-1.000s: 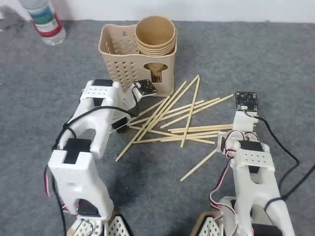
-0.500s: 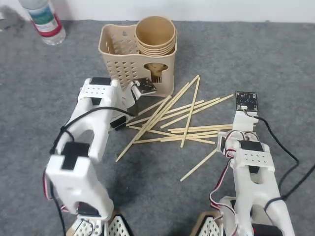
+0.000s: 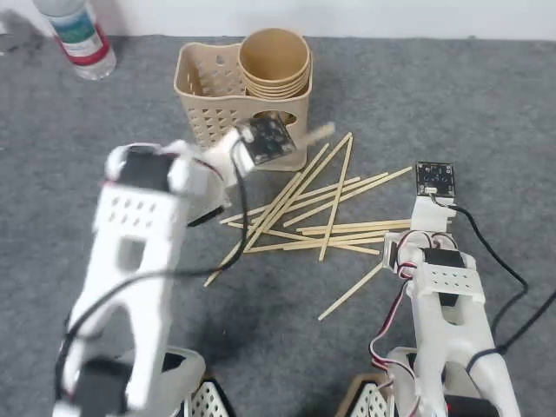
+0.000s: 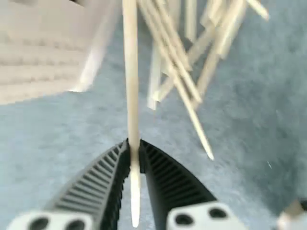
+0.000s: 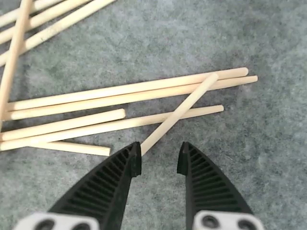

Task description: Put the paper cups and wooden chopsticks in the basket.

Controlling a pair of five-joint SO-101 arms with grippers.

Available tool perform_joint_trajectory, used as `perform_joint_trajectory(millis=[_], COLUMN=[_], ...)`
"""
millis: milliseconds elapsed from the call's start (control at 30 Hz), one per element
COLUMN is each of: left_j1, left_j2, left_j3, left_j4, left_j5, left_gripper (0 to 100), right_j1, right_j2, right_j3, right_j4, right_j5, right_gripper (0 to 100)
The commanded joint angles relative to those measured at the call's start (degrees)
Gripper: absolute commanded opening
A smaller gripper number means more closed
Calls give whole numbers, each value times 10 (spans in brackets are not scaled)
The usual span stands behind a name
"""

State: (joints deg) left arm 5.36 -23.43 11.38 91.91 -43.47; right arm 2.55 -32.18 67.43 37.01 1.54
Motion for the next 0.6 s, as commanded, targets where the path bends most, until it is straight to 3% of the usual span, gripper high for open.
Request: perform_joint_trajectory(millis=[0, 133, 200, 467, 567], left_j1=[0, 0, 2, 0, -12], left_j2=[-88, -102, -102, -101, -100], left_j3=[-29, -18, -1, 204, 275], left_j4=[-85, -231, -309, -715, -830], left_j5=[122, 330, 397, 426, 426], left_gripper=[9, 9, 9, 11, 11], right_j1=[-3, -3, -3, -3, -3], right_j2=[-16, -16, -16, -16, -16], right_j3=[-3, -3, -3, -3, -3], right_j4=[-8, -8, -7, -6, -9], right_j5=[9, 9, 9, 9, 9], right_gripper=[140, 140, 140, 140, 140])
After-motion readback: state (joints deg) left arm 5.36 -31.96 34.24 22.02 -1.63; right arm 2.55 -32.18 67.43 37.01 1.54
